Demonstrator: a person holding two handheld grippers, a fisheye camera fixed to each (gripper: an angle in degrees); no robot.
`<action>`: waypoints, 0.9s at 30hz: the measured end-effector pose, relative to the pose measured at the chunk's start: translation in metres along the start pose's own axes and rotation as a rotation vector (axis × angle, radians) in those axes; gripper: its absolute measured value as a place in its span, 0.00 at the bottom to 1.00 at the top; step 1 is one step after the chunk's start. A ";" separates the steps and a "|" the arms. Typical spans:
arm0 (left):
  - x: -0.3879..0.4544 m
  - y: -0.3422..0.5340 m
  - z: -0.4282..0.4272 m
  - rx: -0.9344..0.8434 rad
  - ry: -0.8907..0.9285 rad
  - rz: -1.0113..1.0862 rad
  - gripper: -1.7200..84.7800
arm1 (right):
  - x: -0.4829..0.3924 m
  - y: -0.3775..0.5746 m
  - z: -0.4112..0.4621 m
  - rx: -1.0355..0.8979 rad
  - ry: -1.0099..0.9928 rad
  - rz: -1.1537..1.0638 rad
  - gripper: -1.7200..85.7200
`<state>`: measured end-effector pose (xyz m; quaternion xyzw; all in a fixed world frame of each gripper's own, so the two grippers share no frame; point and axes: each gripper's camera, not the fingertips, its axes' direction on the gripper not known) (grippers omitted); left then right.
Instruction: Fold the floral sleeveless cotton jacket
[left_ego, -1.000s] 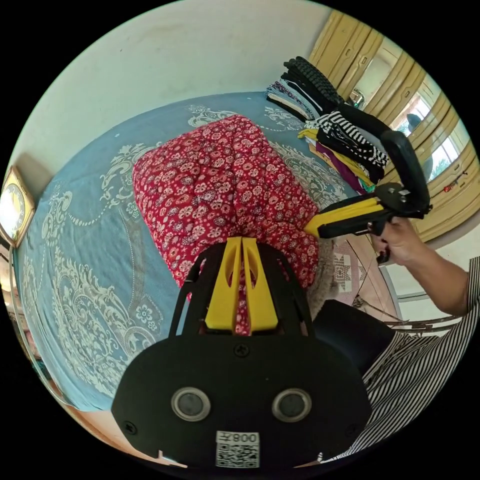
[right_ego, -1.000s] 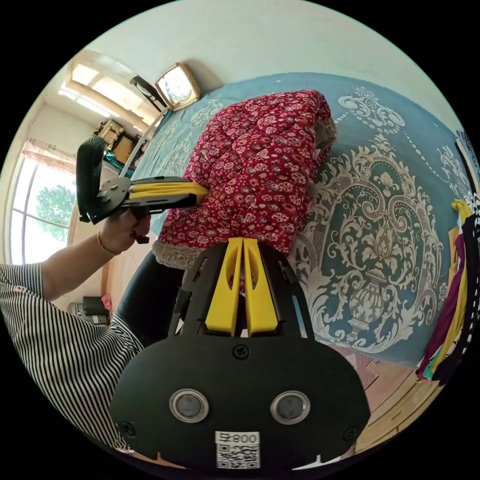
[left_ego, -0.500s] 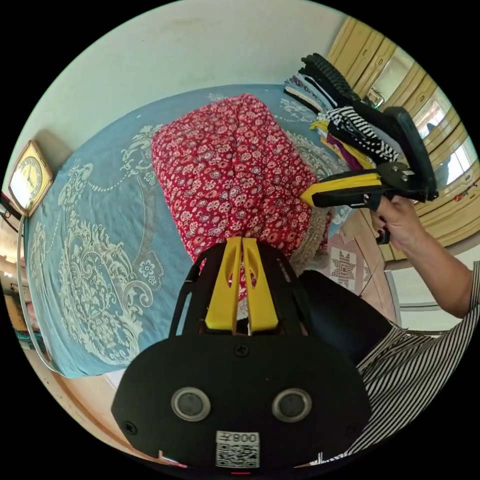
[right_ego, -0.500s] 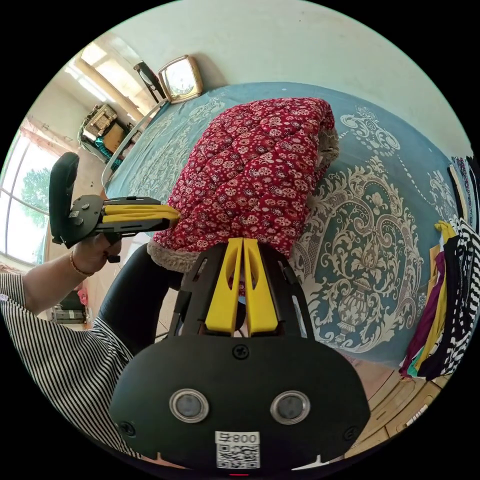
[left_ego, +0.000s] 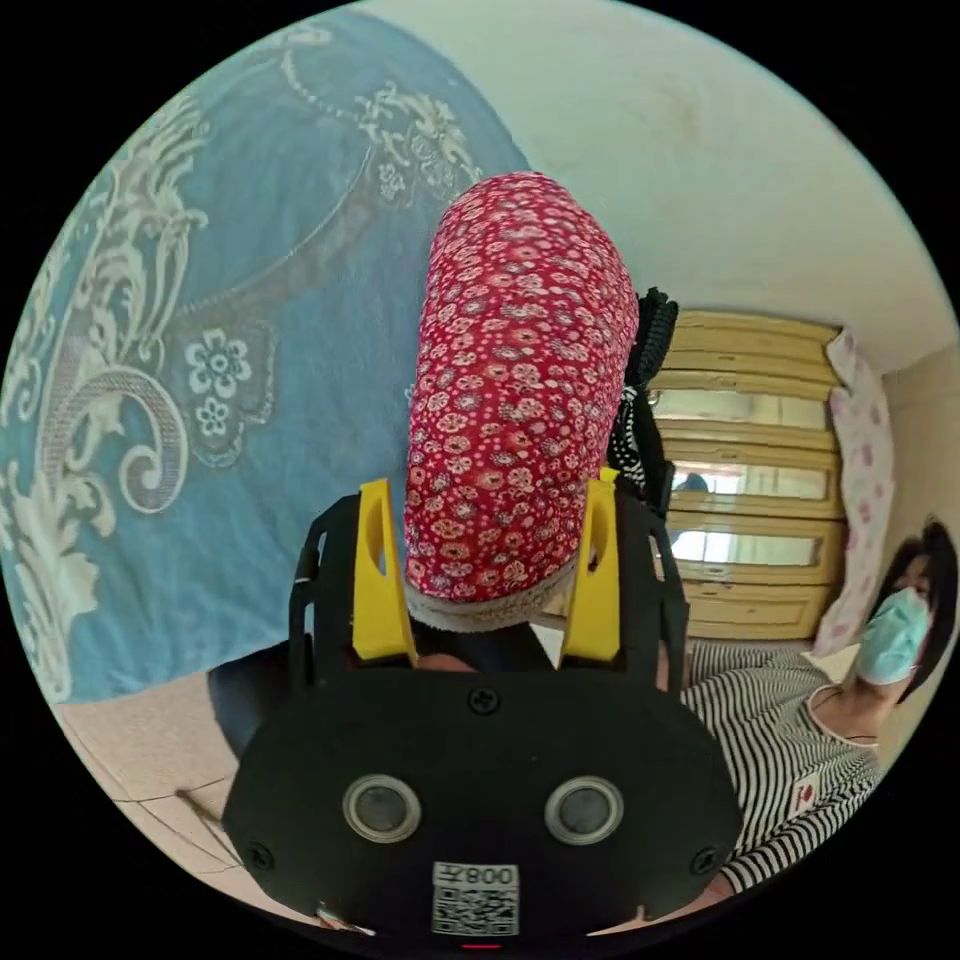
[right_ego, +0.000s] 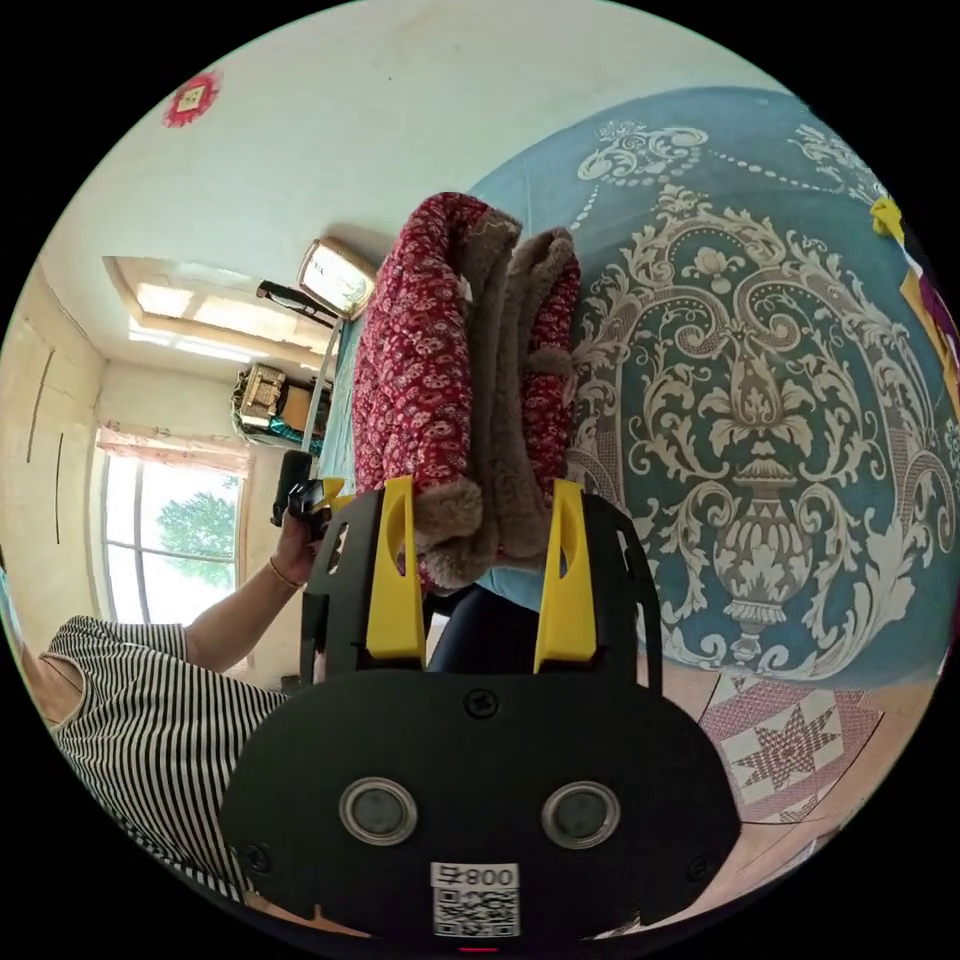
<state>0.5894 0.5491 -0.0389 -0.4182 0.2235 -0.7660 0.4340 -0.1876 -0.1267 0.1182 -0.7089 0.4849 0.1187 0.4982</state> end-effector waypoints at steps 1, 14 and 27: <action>-0.015 -0.006 0.005 0.004 0.038 -0.024 0.30 | 0.016 -0.001 0.006 -0.012 -0.031 0.028 0.24; -0.077 -0.068 0.027 -0.095 0.119 -0.006 0.27 | 0.150 0.021 0.011 -0.016 -0.376 0.117 0.25; -0.102 -0.101 0.053 -0.135 0.255 -0.005 0.22 | 0.254 0.029 -0.004 -0.006 -0.635 0.182 0.21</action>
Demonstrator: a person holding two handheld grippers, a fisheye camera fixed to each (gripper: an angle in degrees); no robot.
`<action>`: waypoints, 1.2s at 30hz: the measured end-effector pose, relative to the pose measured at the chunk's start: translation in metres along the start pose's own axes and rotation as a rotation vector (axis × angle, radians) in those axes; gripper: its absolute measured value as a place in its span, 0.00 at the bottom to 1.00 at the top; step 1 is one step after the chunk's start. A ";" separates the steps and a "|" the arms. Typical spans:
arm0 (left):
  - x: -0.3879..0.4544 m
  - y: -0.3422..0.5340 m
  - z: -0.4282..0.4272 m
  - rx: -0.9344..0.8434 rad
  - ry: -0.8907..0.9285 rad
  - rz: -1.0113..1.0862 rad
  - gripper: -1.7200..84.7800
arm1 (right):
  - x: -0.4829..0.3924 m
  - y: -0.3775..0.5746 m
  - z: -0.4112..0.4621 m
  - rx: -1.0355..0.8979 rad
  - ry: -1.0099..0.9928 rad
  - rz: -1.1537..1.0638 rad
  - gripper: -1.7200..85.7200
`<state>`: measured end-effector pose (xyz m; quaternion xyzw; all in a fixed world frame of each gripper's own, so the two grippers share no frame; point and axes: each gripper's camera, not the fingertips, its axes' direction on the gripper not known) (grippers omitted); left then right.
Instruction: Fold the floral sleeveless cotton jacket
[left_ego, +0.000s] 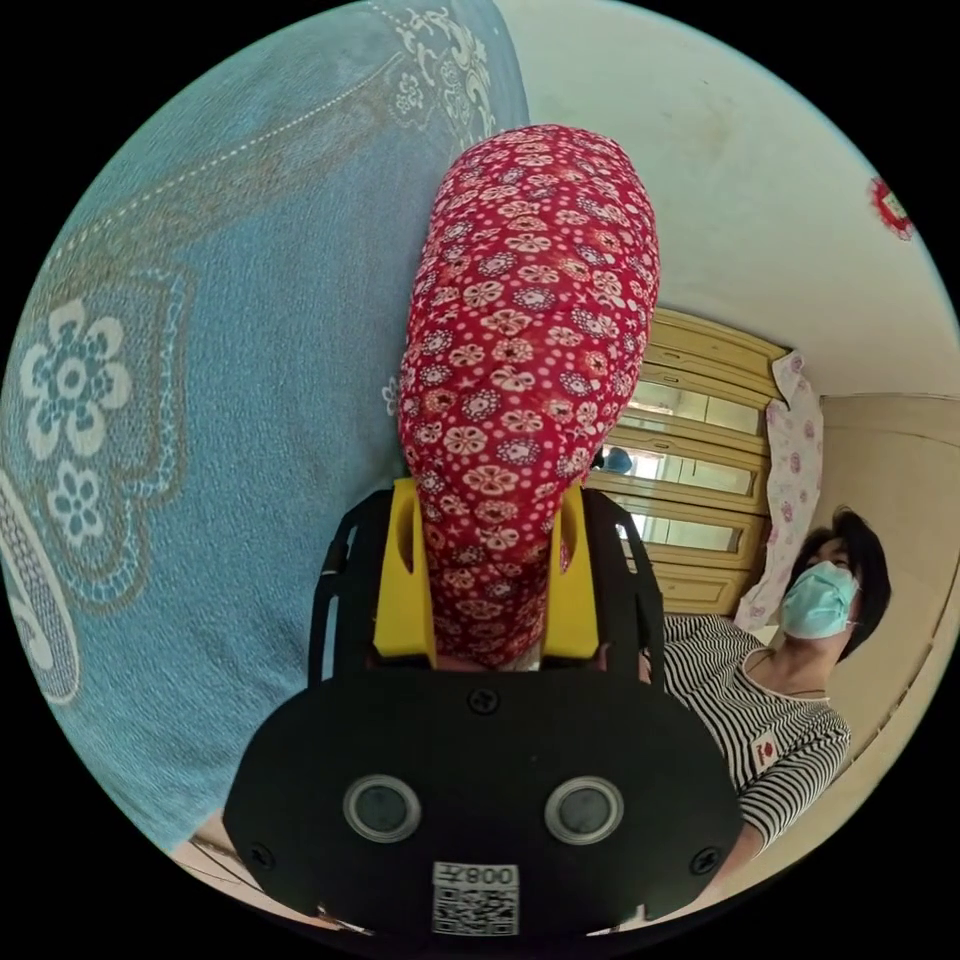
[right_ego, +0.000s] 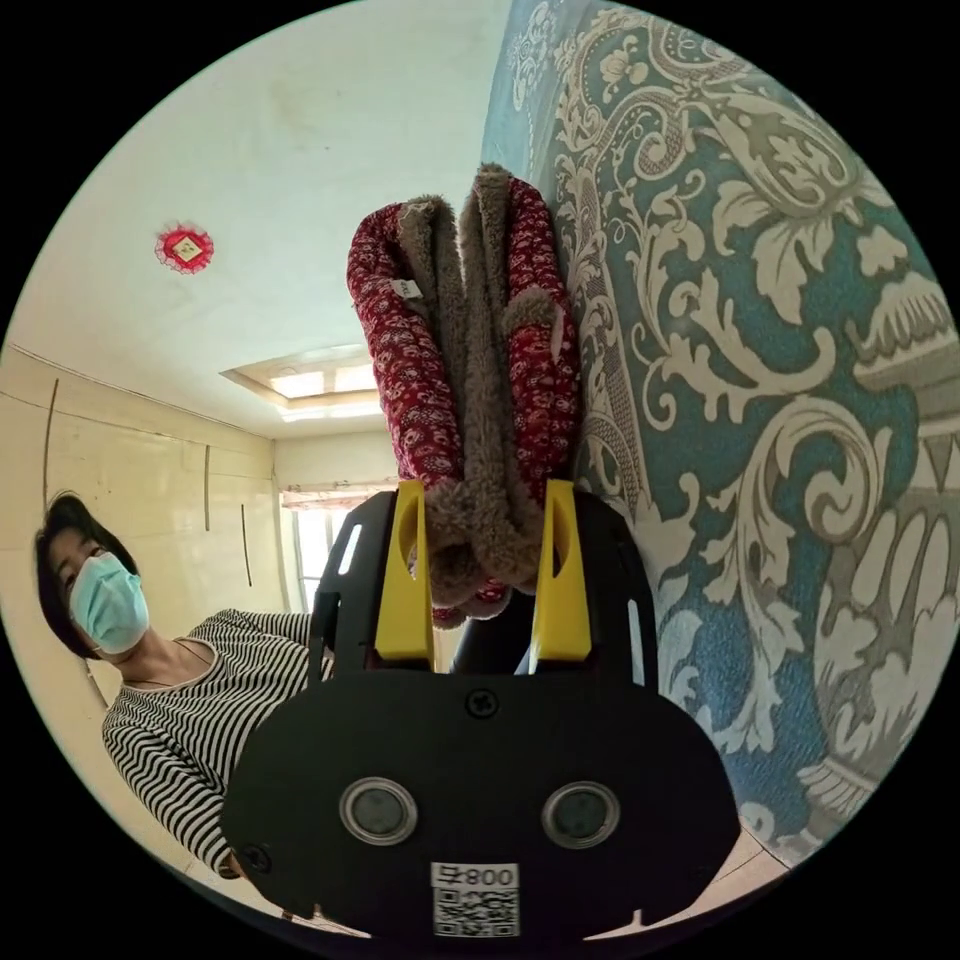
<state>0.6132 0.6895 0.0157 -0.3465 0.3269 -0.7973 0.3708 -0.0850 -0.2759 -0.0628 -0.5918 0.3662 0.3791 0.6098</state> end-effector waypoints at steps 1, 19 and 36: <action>0.000 -0.005 0.004 -0.007 0.015 0.015 0.23 | 0.007 -0.001 -0.008 0.007 -0.028 0.001 0.21; 0.104 -0.060 0.049 -0.075 0.068 -0.017 0.21 | 0.011 -0.045 -0.130 0.046 -0.102 0.201 0.17; 0.427 -0.133 0.158 -0.418 0.073 0.152 0.21 | -0.213 -0.007 -0.344 0.342 -0.050 0.065 0.17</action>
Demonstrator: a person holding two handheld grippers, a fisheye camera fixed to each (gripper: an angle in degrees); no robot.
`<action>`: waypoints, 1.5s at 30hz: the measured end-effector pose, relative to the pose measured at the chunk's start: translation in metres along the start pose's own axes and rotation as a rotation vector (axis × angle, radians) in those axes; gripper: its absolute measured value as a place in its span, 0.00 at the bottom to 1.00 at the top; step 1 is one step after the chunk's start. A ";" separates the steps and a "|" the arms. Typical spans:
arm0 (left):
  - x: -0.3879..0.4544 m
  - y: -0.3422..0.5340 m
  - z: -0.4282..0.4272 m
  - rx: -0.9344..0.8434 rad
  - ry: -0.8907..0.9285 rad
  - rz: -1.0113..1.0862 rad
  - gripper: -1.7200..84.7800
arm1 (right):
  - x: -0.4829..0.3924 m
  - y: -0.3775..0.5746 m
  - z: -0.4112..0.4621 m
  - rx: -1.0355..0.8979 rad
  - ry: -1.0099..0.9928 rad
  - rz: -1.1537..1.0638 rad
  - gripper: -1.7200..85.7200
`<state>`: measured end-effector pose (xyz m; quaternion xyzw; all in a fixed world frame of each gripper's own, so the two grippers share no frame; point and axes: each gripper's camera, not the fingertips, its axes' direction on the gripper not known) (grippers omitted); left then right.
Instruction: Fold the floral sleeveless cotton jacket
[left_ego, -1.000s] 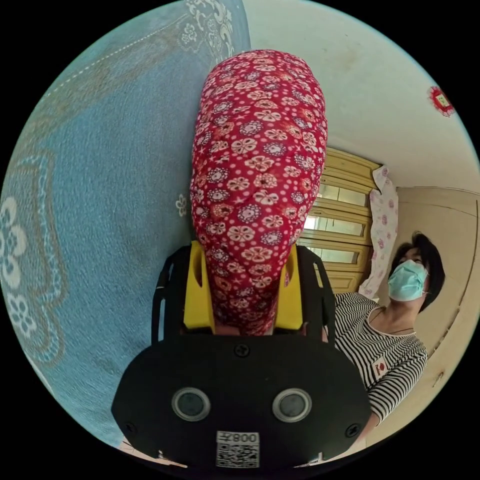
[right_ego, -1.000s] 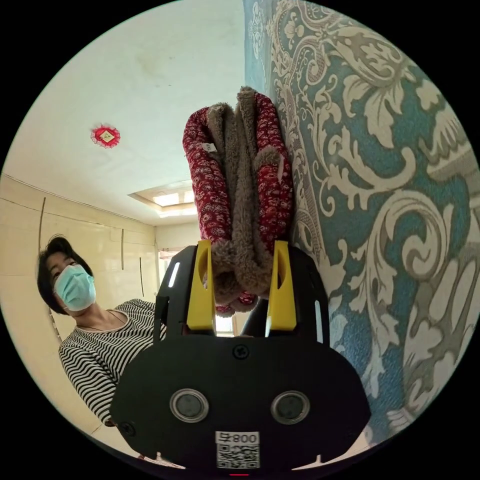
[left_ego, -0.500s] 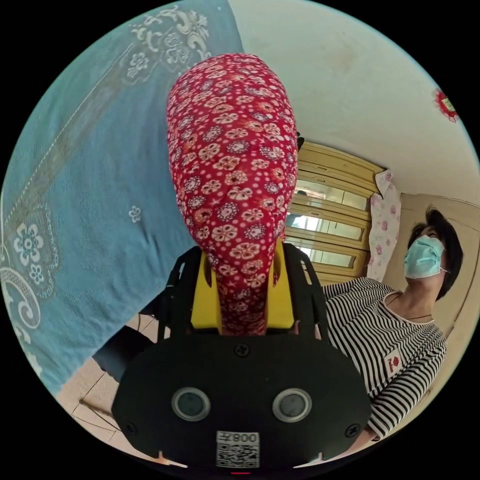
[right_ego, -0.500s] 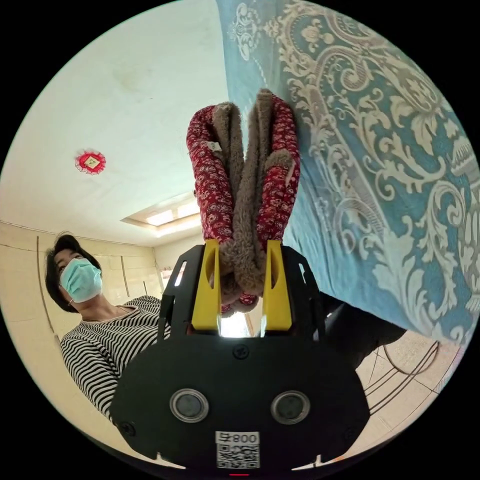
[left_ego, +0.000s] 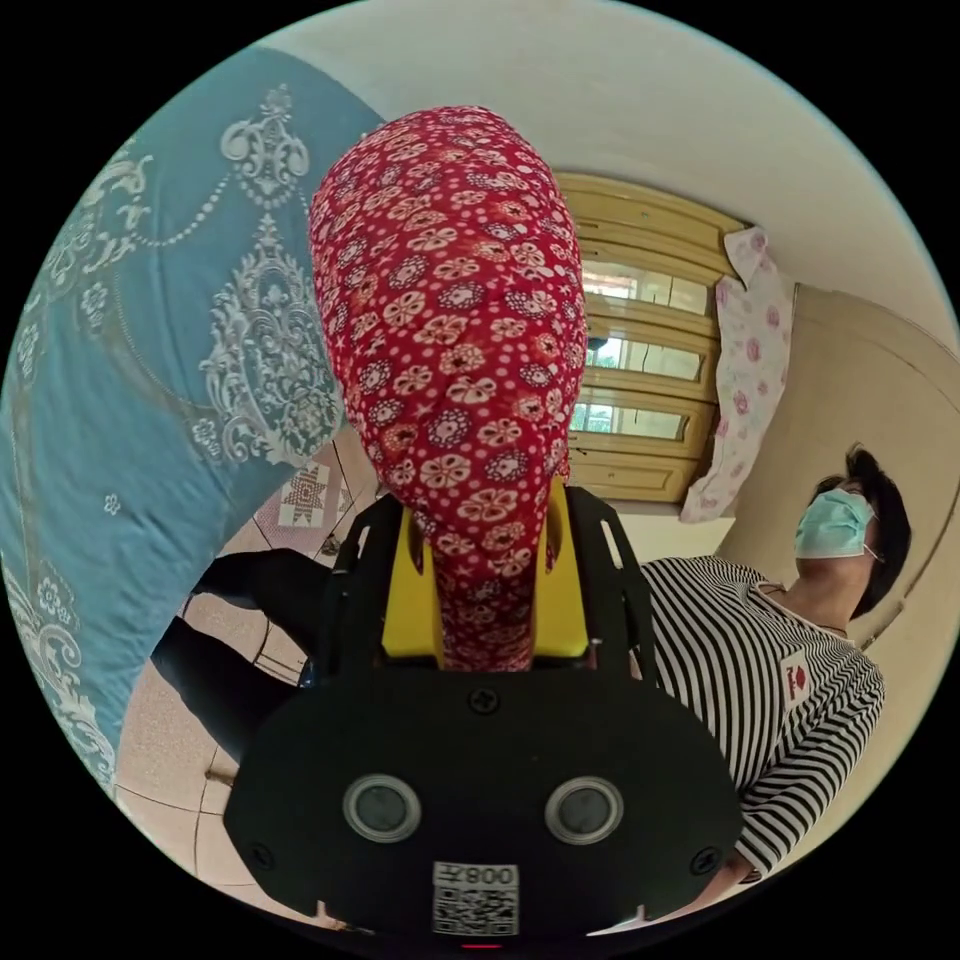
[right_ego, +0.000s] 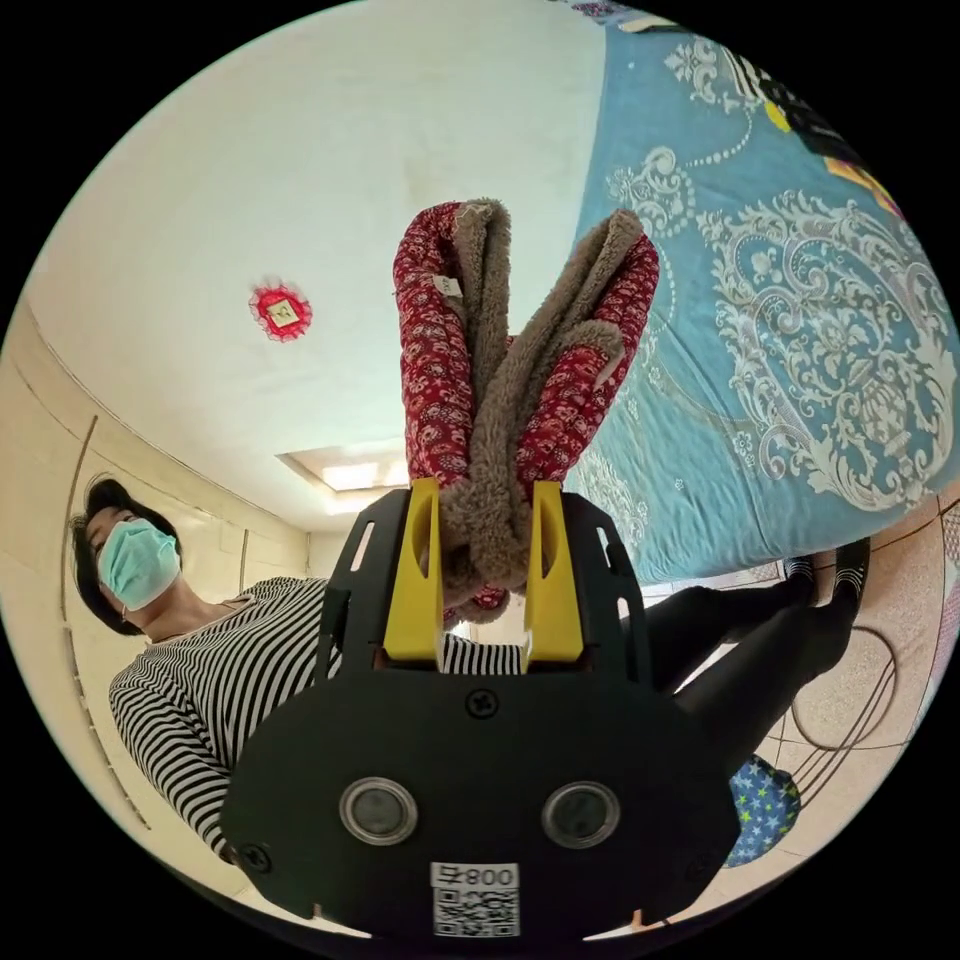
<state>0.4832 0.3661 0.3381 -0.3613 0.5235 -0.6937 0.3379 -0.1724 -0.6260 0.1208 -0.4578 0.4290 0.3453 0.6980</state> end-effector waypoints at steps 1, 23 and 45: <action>0.017 -0.015 0.016 -0.042 0.002 0.021 0.21 | -0.011 0.004 -0.023 0.038 0.003 -0.011 0.17; 0.261 -0.304 0.417 -0.080 0.065 0.141 0.21 | -0.093 -0.211 -0.554 0.208 0.158 -0.222 0.17; 0.420 -0.553 0.660 0.107 0.173 0.134 0.22 | -0.157 -0.575 -0.857 0.127 0.548 -0.251 0.17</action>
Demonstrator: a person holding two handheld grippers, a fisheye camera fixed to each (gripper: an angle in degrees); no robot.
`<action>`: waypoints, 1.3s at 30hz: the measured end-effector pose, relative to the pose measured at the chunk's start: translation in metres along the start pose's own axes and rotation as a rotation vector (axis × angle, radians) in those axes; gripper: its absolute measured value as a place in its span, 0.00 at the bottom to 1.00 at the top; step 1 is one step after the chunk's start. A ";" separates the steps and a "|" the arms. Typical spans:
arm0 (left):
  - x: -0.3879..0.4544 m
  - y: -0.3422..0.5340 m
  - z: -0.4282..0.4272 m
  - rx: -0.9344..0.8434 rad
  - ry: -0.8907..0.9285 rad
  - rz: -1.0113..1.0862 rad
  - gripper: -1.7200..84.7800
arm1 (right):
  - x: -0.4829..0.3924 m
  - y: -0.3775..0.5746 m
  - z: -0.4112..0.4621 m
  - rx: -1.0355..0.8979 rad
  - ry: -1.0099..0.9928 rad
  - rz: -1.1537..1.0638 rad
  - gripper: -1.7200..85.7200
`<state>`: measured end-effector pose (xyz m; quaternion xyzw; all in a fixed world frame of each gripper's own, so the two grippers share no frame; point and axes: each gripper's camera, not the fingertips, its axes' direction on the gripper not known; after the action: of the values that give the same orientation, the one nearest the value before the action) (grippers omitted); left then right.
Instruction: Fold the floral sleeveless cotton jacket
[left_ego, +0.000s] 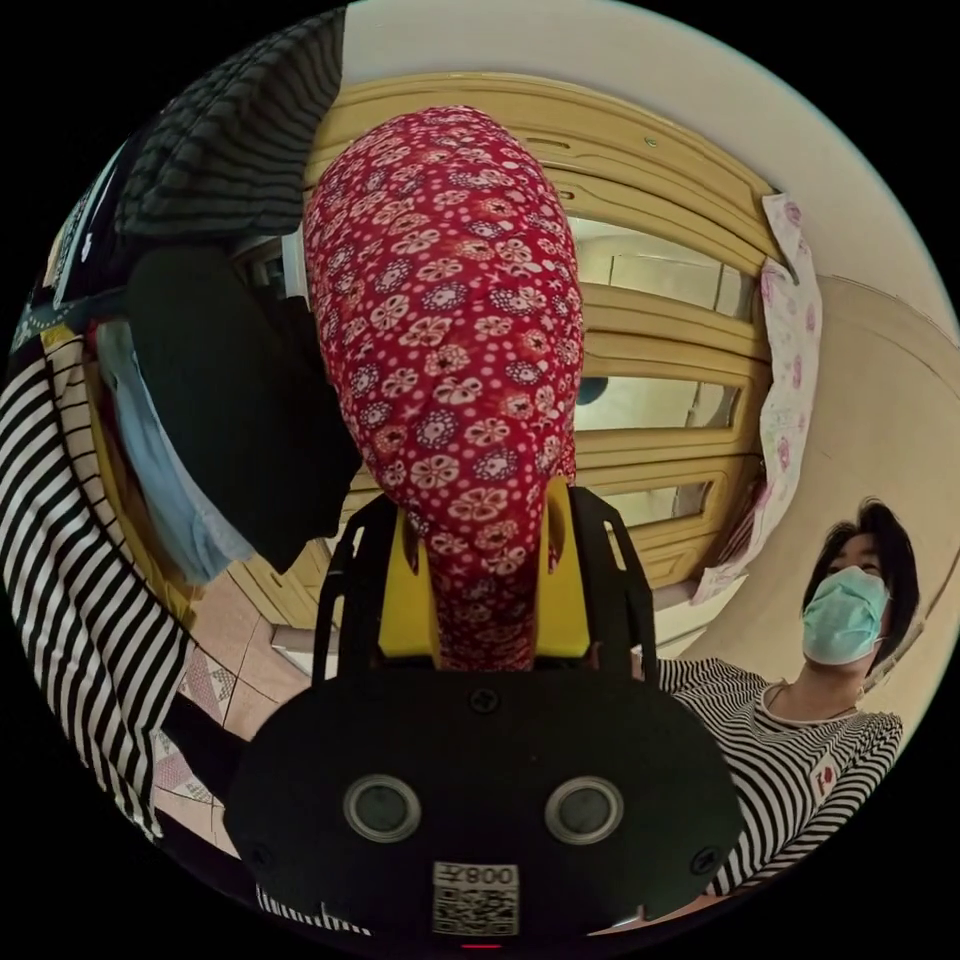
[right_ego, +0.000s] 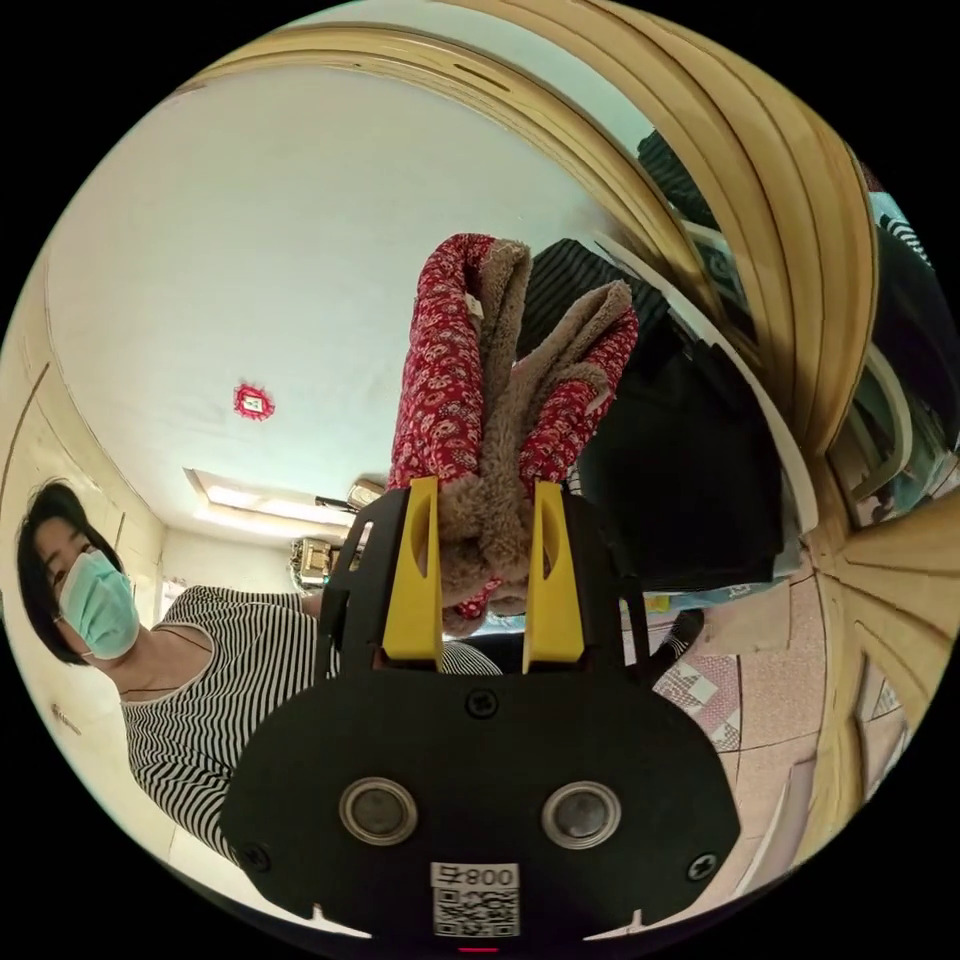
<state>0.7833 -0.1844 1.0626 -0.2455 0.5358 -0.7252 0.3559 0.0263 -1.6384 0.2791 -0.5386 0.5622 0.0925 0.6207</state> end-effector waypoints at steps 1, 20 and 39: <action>0.000 -0.006 0.015 0.021 -0.011 -0.017 0.22 | 0.018 -0.019 -0.003 -0.025 0.010 -0.002 0.17; 0.056 -0.047 0.199 0.186 -0.325 -0.217 0.23 | 0.098 -0.127 -0.009 -0.018 0.509 -0.203 0.10; 0.304 -0.094 0.311 -0.158 -0.877 0.247 0.16 | 0.154 -0.143 0.091 -0.184 0.662 -0.294 0.02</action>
<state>0.7985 -0.5931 1.2390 -0.4897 0.4133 -0.4621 0.6130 0.2379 -1.7010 0.2180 -0.6679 0.6385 -0.1266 0.3608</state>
